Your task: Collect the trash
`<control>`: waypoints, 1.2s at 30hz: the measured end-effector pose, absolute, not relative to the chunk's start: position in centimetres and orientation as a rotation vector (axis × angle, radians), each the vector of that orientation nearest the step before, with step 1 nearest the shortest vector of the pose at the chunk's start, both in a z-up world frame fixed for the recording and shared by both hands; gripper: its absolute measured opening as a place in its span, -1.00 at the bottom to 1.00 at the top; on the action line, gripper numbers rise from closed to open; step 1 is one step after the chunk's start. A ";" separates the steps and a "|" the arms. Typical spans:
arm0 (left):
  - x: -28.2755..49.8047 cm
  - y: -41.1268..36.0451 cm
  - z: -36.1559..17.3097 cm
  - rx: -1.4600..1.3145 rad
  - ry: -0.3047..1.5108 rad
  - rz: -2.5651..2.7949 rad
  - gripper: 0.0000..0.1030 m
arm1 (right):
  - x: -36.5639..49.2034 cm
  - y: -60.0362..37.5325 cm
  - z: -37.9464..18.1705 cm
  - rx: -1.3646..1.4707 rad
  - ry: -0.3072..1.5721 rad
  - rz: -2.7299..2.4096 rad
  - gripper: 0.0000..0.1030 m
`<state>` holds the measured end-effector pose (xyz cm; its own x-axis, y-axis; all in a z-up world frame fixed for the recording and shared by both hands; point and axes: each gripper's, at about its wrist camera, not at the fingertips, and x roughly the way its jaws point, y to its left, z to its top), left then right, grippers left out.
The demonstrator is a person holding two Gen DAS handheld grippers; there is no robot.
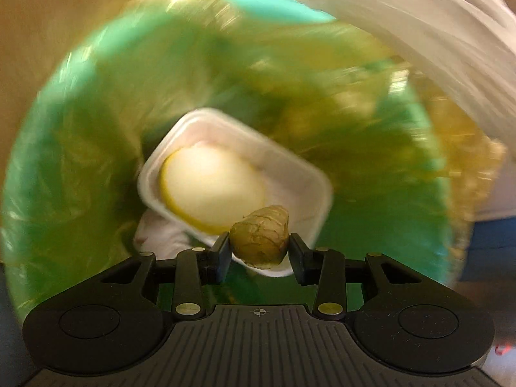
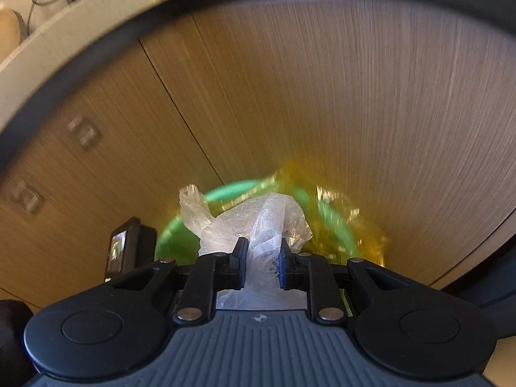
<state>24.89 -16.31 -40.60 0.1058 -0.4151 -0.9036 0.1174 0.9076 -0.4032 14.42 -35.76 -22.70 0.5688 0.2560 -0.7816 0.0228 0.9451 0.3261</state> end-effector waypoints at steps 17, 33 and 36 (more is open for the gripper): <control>20.5 -10.2 -34.2 -0.380 1.186 -0.466 -0.18 | 17.0 -34.3 -25.2 0.372 1.082 0.149 -0.65; 16.8 -7.9 -27.6 -0.389 1.021 -0.510 -0.18 | 16.3 -32.9 -24.7 0.235 0.995 0.063 0.14; 15.1 -7.6 -25.0 -0.346 0.934 -0.531 -0.18 | 14.9 -31.6 -23.1 0.153 0.893 0.028 0.19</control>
<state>15.13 -7.60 -25.03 0.4814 -0.5703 -0.6655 0.2800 0.8196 -0.4998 14.87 -31.58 -23.08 0.6274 0.0878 -0.7737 0.0395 0.9887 0.1443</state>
